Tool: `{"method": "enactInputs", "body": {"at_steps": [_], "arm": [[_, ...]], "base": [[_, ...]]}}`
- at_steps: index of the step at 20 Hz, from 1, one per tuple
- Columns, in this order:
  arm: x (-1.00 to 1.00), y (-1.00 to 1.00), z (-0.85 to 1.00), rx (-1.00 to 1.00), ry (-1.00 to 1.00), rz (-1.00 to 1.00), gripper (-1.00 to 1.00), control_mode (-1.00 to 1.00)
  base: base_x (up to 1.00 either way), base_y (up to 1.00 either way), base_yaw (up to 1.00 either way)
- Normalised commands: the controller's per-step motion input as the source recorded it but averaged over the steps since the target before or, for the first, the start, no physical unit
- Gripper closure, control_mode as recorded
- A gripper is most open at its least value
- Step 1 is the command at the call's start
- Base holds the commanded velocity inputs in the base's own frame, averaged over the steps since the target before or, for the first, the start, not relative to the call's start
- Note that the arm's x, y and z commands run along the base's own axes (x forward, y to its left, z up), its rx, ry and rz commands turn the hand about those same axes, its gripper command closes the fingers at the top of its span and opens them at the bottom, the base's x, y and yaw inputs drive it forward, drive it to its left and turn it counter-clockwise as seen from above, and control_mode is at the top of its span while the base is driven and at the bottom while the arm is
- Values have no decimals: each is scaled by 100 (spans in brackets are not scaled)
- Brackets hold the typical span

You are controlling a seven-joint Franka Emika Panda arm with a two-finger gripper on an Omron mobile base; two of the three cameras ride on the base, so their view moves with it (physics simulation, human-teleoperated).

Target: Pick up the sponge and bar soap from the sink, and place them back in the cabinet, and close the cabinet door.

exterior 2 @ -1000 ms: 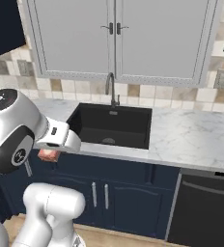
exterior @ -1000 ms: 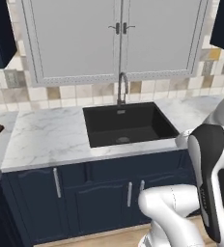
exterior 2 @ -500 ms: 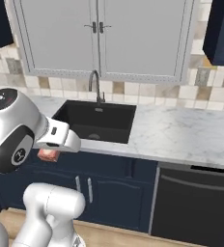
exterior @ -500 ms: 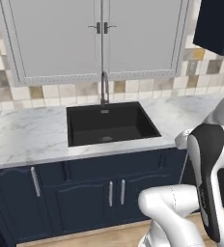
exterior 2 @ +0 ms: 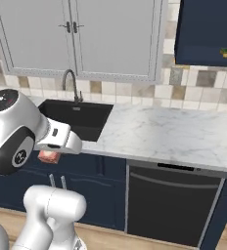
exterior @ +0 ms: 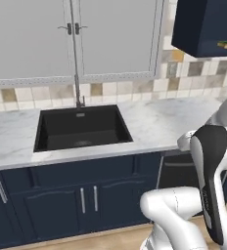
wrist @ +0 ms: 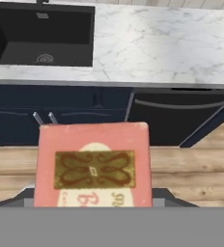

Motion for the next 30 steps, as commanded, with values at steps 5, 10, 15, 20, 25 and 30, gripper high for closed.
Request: {"method": "enactInputs", "body": {"at_steps": [5,10,15,20,25,30], "arm": [[0,0,0,0,0,0,100,100],[0,0,0,0,0,0,100,100],[0,0,0,0,0,0,100,100],[0,0,0,0,0,0,100,100],[0,0,0,0,0,0,100,100],[0,0,0,0,0,0,100,100]], "base": [[0,-72,2],[0,-67,0],[0,-65,0],[0,-60,0],[0,-62,1],[0,-46,0]]}}
